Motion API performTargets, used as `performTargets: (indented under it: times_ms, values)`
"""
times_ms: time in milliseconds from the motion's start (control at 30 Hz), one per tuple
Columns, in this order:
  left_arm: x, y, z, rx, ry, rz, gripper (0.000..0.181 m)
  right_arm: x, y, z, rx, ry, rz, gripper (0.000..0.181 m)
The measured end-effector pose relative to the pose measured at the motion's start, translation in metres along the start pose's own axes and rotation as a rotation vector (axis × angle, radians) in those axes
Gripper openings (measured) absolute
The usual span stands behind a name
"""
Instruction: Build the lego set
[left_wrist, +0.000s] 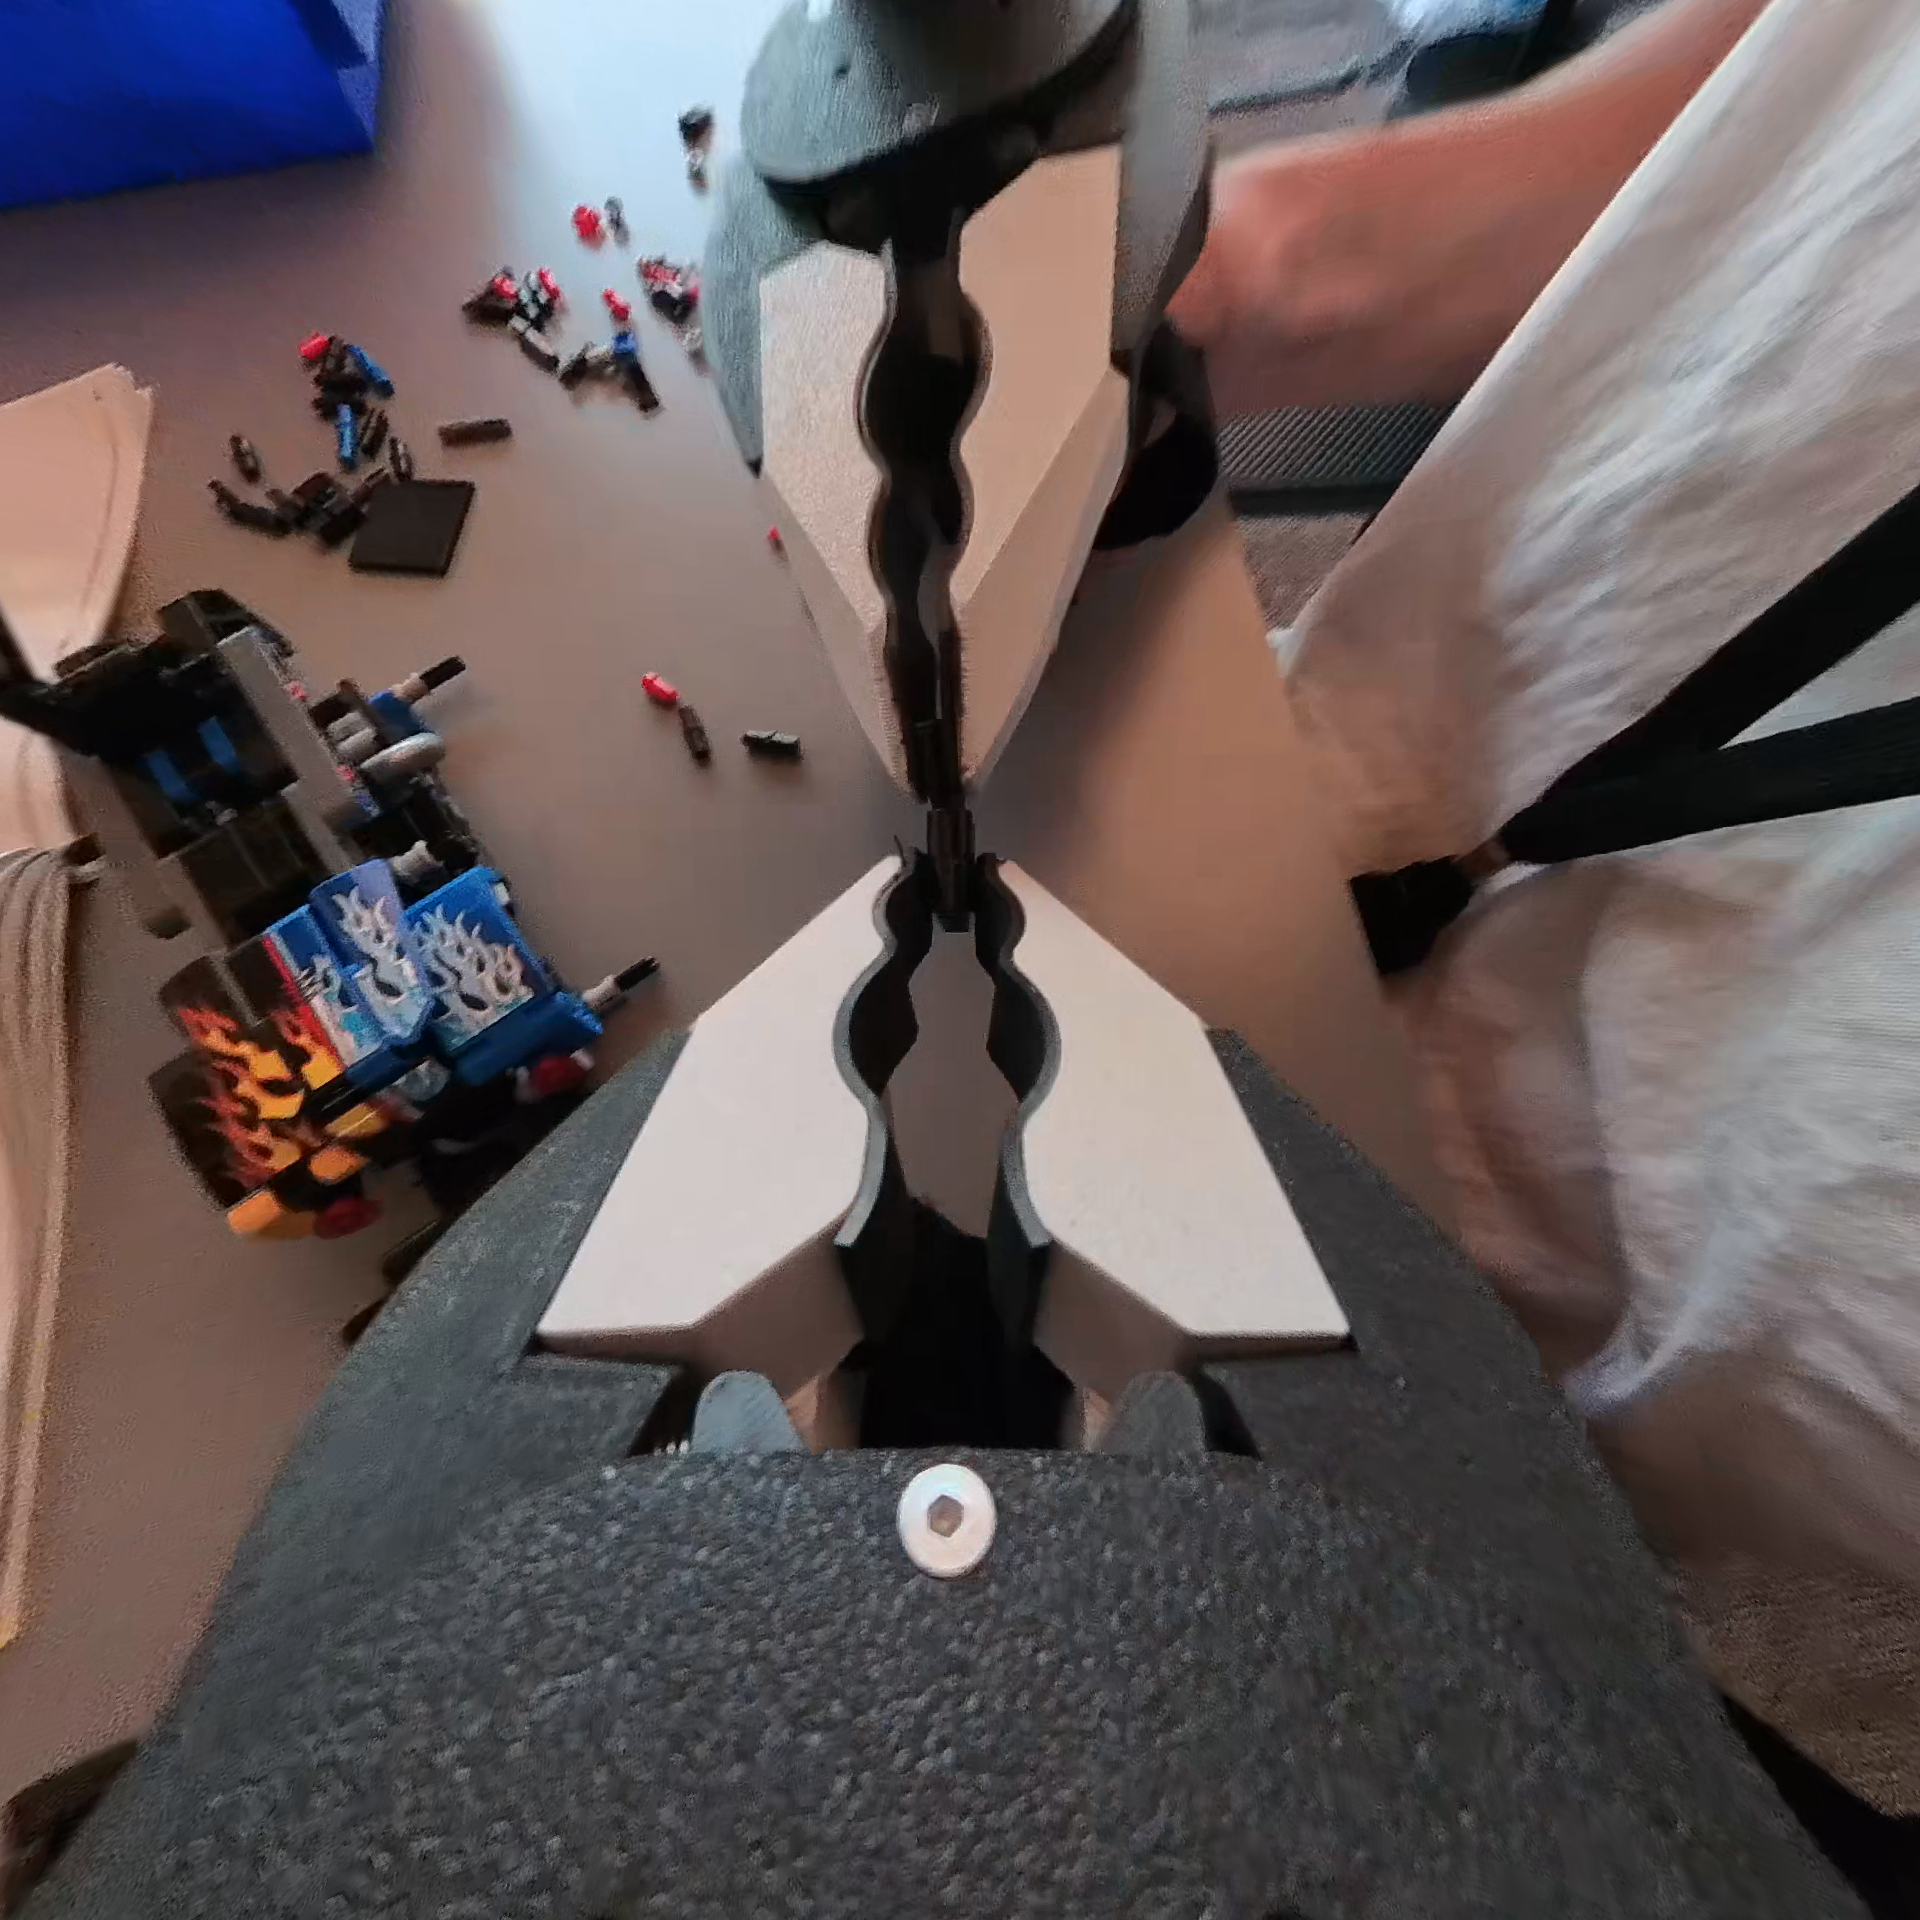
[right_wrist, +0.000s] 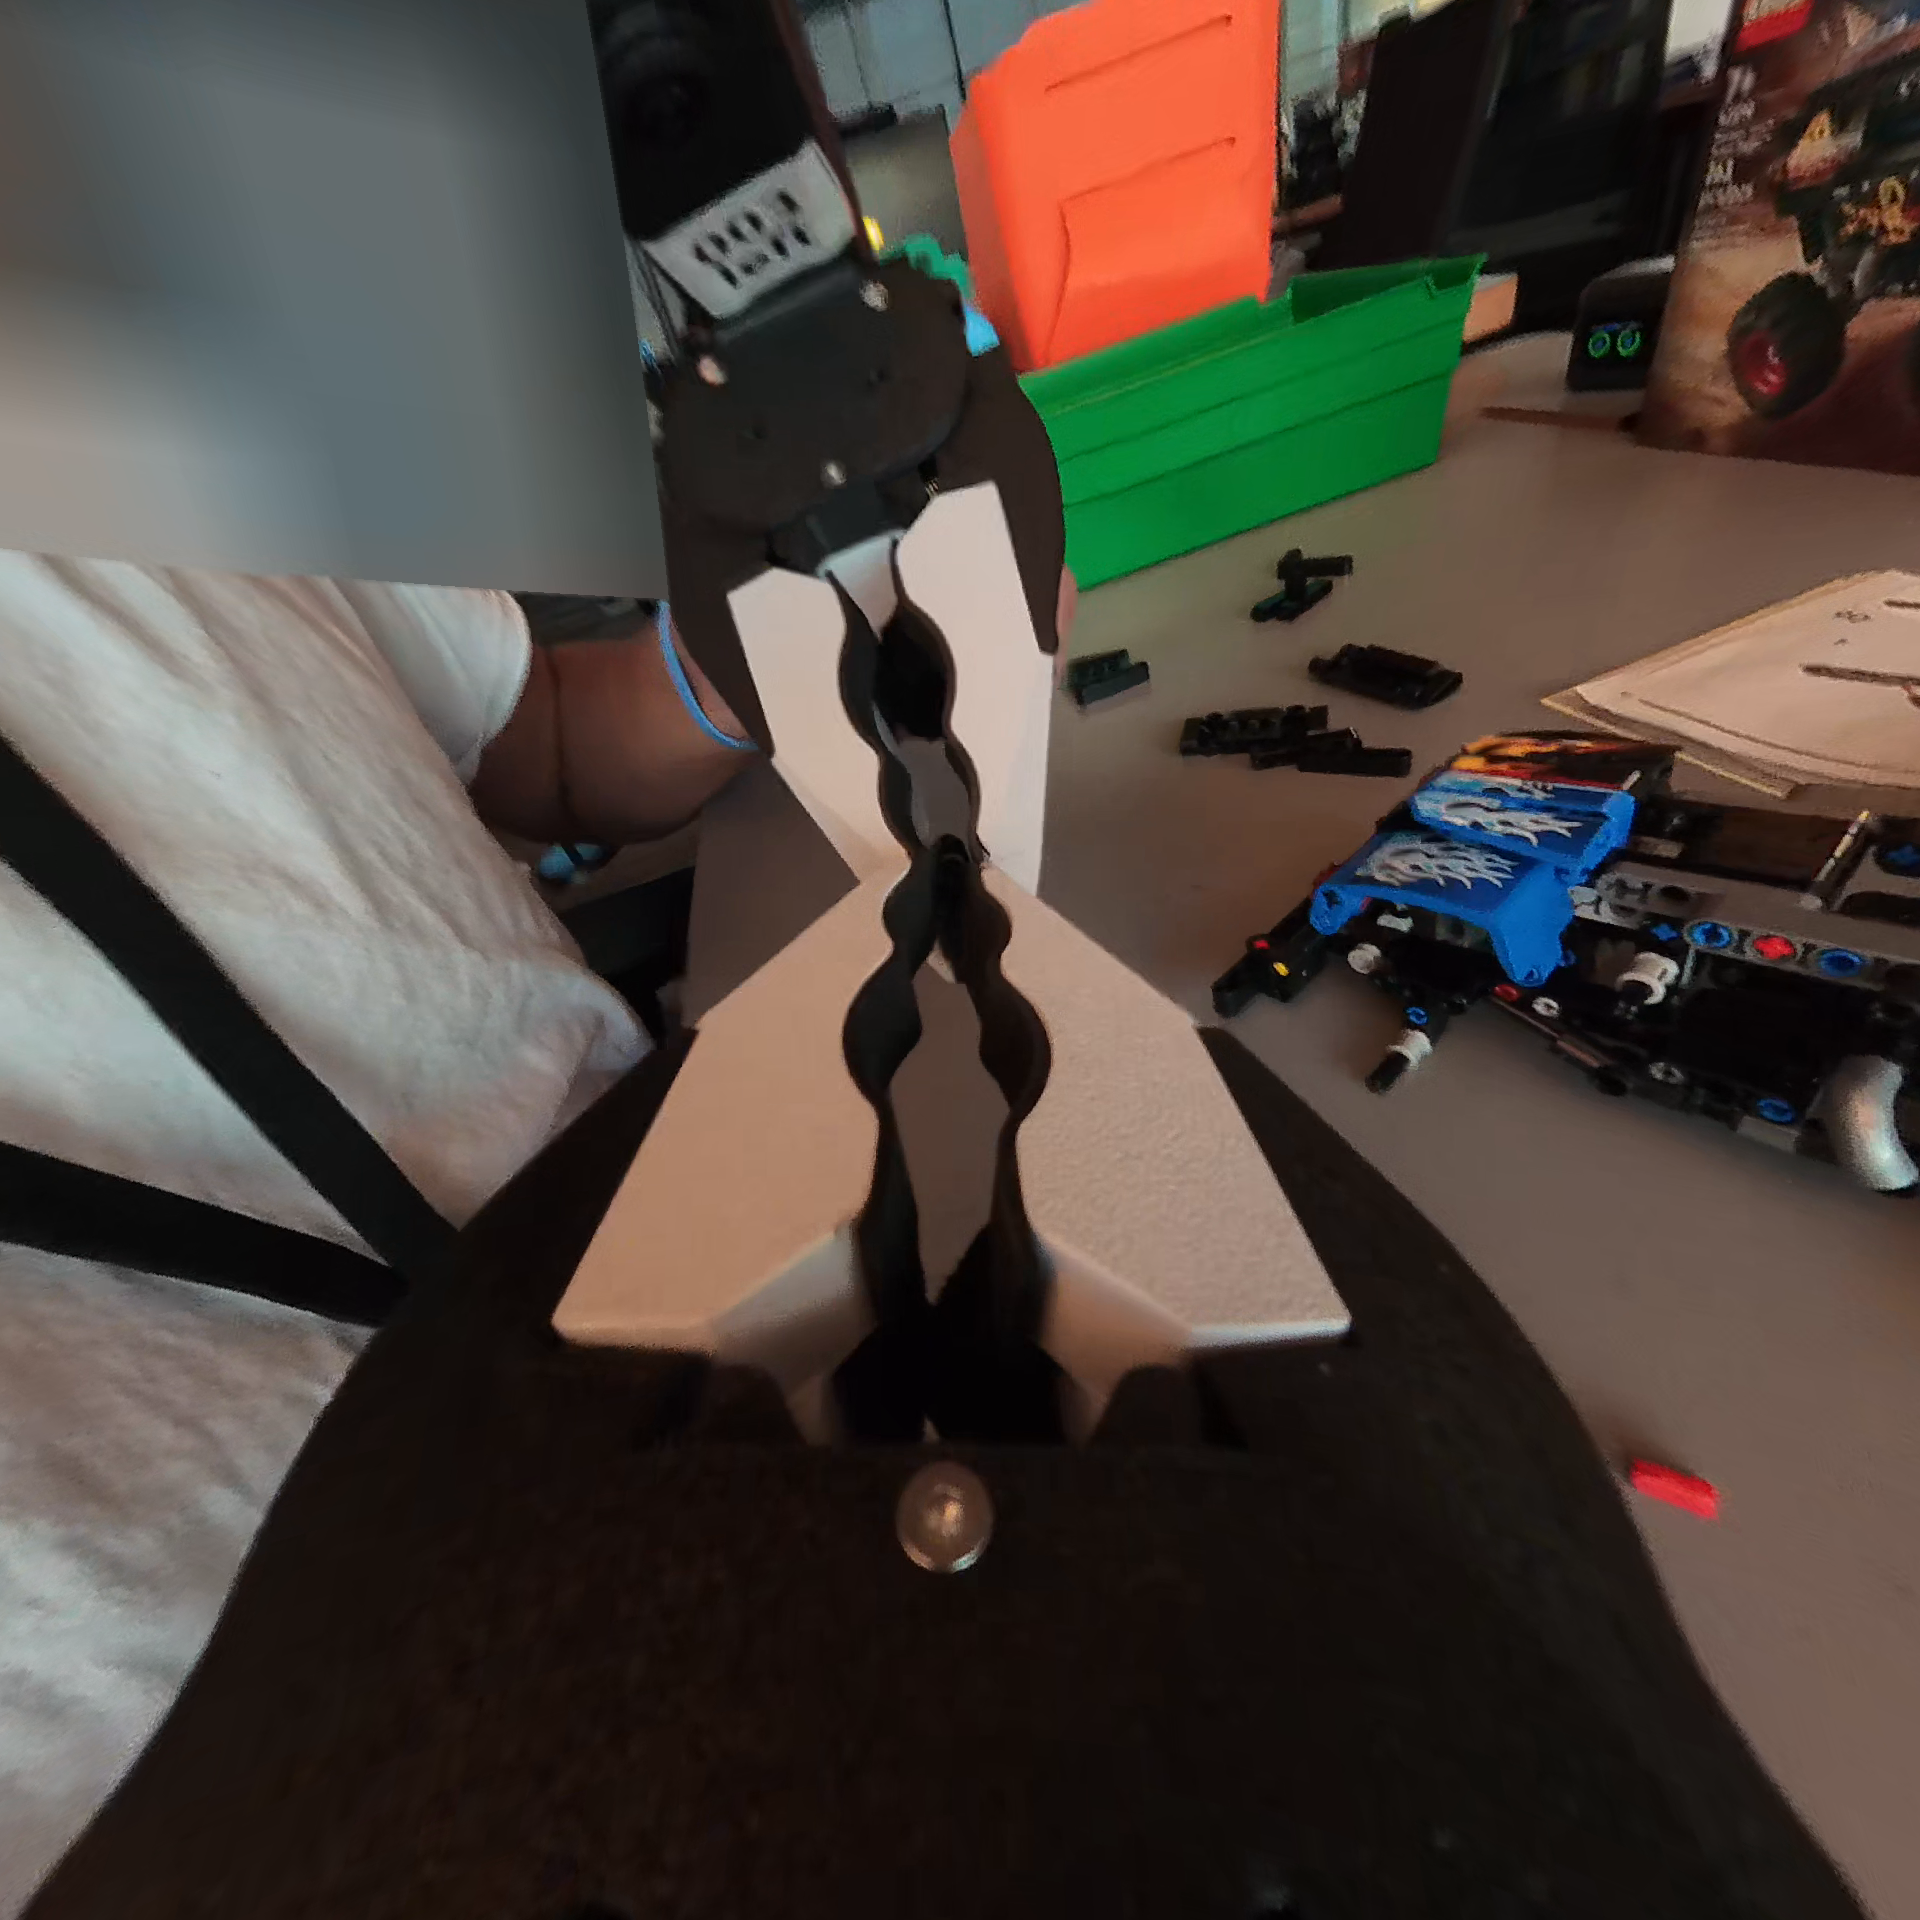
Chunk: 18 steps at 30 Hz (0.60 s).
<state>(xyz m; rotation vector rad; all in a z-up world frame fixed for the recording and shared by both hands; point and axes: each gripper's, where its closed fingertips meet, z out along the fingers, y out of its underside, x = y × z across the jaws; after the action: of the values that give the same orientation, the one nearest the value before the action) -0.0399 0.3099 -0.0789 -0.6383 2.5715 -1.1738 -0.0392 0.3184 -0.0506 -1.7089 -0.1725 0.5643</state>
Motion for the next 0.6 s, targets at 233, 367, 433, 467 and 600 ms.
performTargets:
  times_ms: [233, 367, 433, 467, 600]
  values:
    - [0.013, -0.016, -0.003, 0.14, 0.14, -0.105, 0.007, -0.014, -0.013, -0.003, 0.121, -0.112, 0.042, 0.004]
    - [0.014, -0.019, -0.005, 0.169, 0.174, -0.13, 0.007, -0.015, -0.013, -0.005, 0.125, -0.085, -0.004, 0.004]
    - [0.017, -0.031, -0.012, 0.242, 0.217, -0.155, 0.007, -0.019, -0.023, -0.008, 0.181, -0.108, 0.021, 0.004]
    - [0.016, -0.034, -0.015, 0.264, 0.226, -0.172, 0.007, -0.02, -0.03, -0.009, 0.212, -0.121, 0.063, 0.004]
    - [0.005, -0.039, -0.02, 0.348, 0.23, -0.249, 0.007, -0.01, -0.039, -0.007, 0.253, -0.043, 0.108, 0.004]
